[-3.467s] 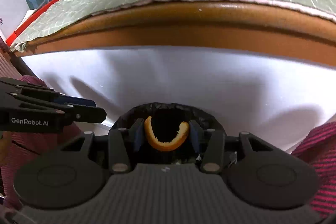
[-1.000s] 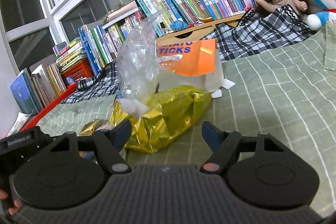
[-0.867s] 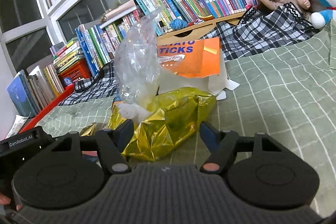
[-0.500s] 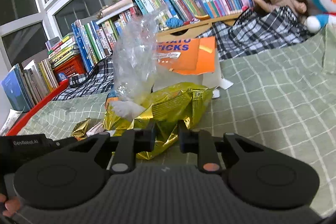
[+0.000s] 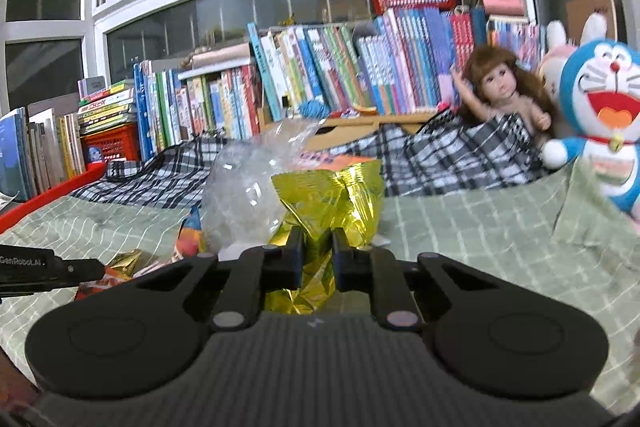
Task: Organize books
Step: 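Grasp the macaron snack packet with the left tool while the right tool grasps the gold foil bag, then lift the packet and foil bag off the bed and carry them toward the bin, then open both tools over the black bin to drop the packet and foil bag, then raise both empty tools back over the remaining trash on the bed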
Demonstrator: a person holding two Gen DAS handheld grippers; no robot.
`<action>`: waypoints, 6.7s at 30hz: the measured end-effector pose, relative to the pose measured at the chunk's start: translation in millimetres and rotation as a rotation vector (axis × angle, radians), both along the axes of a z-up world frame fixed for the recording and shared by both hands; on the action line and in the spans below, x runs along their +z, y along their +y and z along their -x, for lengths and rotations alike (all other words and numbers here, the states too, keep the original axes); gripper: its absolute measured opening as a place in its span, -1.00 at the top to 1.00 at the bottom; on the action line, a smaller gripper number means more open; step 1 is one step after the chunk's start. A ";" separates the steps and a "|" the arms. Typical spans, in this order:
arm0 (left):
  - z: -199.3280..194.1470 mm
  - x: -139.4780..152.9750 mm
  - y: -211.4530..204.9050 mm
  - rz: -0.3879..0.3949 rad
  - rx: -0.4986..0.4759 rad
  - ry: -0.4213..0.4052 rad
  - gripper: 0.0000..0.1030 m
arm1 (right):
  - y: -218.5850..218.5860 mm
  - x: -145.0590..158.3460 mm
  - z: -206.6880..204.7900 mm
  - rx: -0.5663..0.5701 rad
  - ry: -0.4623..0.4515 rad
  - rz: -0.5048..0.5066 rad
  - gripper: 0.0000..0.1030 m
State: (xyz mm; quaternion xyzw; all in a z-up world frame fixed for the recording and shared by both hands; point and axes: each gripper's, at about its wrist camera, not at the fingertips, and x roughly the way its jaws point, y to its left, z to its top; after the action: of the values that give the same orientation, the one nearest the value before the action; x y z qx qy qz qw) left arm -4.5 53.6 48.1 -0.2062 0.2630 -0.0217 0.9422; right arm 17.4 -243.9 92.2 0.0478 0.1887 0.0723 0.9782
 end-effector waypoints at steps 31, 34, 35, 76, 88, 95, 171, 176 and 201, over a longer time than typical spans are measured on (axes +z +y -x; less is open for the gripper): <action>-8.3 -38.3 -3.6 0.079 -0.019 0.063 -0.27 | -29.0 -68.8 -9.8 -0.099 0.174 -0.146 -0.28; -2.1 -34.7 -12.5 -0.010 -0.021 0.028 -0.62 | -29.5 -66.1 -5.0 -0.089 0.163 -0.143 -0.24; 1.0 -33.2 -15.3 -0.044 -0.031 0.011 -0.67 | -29.7 -65.1 -3.2 -0.088 0.157 -0.135 -0.23; 49.8 4.2 -53.3 -0.334 -0.261 -0.063 0.05 | -35.3 -23.5 65.8 -0.068 -0.002 -0.086 -0.17; 104.3 10.8 -50.0 -0.296 -0.308 -0.040 0.04 | -26.9 -15.0 115.4 0.042 0.006 -0.091 -0.17; 134.9 3.9 -46.5 -0.292 -0.332 0.003 0.03 | -18.0 -22.3 147.4 0.121 0.053 -0.066 -0.17; 157.8 -114.7 -78.7 -0.392 -0.478 0.428 -0.59 | 21.9 -121.7 162.3 0.332 0.520 0.136 -0.64; 157.3 -100.2 -76.0 -0.391 -0.470 0.392 -0.63 | 20.2 -109.1 161.9 0.333 0.481 0.135 -0.64; 102.7 9.3 -67.3 -0.392 -0.355 0.062 -0.81 | 6.5 -20.3 110.8 0.277 0.162 0.092 -0.69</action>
State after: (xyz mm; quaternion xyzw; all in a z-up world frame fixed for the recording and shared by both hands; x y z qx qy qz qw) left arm -107.1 -13.7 57.4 0.0290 0.3229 -0.1290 0.9372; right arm -93.4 -237.4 71.9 -0.0180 0.2748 0.1934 0.9417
